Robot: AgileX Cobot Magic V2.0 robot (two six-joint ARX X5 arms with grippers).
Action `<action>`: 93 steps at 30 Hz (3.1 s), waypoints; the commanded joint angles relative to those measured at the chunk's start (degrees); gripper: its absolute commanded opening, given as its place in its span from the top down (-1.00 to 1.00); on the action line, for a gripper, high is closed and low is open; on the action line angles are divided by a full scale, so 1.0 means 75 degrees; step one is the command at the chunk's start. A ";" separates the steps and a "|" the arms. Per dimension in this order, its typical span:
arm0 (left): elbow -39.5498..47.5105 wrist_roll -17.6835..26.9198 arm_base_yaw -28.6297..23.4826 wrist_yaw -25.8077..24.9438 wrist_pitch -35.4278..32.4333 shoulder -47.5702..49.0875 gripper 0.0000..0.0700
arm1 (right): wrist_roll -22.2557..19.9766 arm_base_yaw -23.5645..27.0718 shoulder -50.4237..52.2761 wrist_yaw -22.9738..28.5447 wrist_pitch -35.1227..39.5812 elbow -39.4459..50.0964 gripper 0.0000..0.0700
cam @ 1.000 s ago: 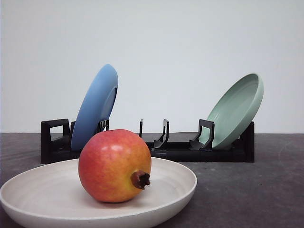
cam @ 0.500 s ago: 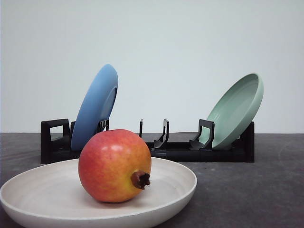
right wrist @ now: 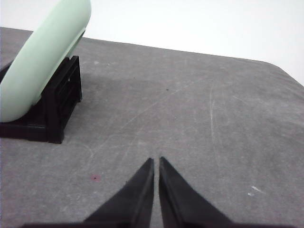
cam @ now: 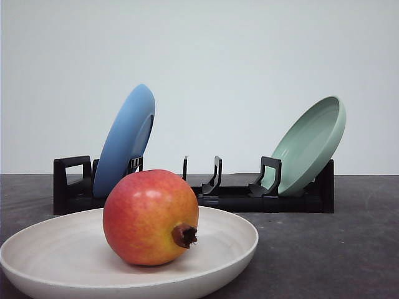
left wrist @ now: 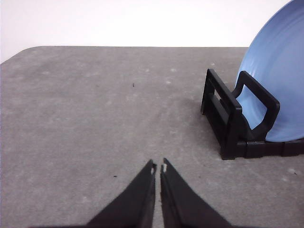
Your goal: Place pomegranate in white plate
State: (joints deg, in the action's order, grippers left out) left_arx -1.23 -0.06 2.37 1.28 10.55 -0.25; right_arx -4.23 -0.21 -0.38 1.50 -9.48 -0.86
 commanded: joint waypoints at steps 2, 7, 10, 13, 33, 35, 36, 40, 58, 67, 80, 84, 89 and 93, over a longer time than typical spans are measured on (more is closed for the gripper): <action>0.0076 -0.0060 -0.0009 0.0038 0.0034 0.0012 1.00 | 0.0108 0.0017 0.0023 0.0006 0.0061 0.0029 0.96; 0.0076 -0.0060 -0.0009 0.0036 0.0034 0.0012 1.00 | 0.0108 0.0017 0.0023 0.0006 0.0061 0.0029 0.96; 0.0076 -0.0060 -0.0009 0.0037 0.0034 0.0012 1.00 | 0.0108 0.0017 0.0023 0.0006 0.0061 0.0029 0.96; 0.0076 -0.0060 -0.0009 0.0038 0.0034 0.0012 1.00 | 0.0108 0.0017 0.0023 0.0006 0.0061 0.0029 0.96; 0.0076 -0.0060 -0.0009 0.0038 0.0034 0.0012 1.00 | 0.0108 0.0017 0.0023 0.0006 0.0061 0.0029 0.96; 0.0076 -0.0060 -0.0009 0.0038 0.0034 0.0012 1.00 | 0.0110 0.0017 0.0023 0.0006 0.0061 0.0029 0.96; 0.0076 -0.0060 -0.0009 0.0038 0.0034 0.0012 1.00 | 0.0109 0.0017 0.0023 0.0006 0.0061 0.0029 0.96; 0.0076 -0.0060 -0.0009 0.0037 0.0034 0.0012 1.00 | 0.0108 0.0017 0.0023 0.0006 0.0061 0.0029 0.96; 0.0076 -0.0060 -0.0009 0.0038 0.0034 0.0012 1.00 | 0.0108 0.0017 0.0023 0.0006 0.0061 0.0029 0.96; 0.0076 -0.0060 -0.0009 0.0038 0.0034 0.0012 1.00 | 0.0108 0.0017 0.0023 0.0006 0.0061 0.0029 0.96; 0.0076 -0.0060 -0.0009 0.0038 0.0034 0.0012 1.00 | 0.0108 0.0017 0.0023 0.0006 0.0061 0.0029 0.96; 0.0076 -0.0060 -0.0009 0.0038 0.0034 0.0012 1.00 | 0.0108 0.0017 0.0023 0.0006 0.0061 0.0029 0.96; 0.0076 -0.0060 -0.0009 0.0038 0.0034 0.0012 1.00 | 0.0108 0.0017 0.0023 0.0006 0.0061 0.0029 0.96; 0.0076 -0.0058 -0.0009 0.0038 0.0034 0.0012 1.00 | 0.0108 0.0017 0.0023 0.0006 0.0061 0.0029 0.96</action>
State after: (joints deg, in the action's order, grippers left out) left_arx -1.23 -0.08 2.37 1.28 10.57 -0.25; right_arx -4.23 -0.21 -0.38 1.50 -9.48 -0.86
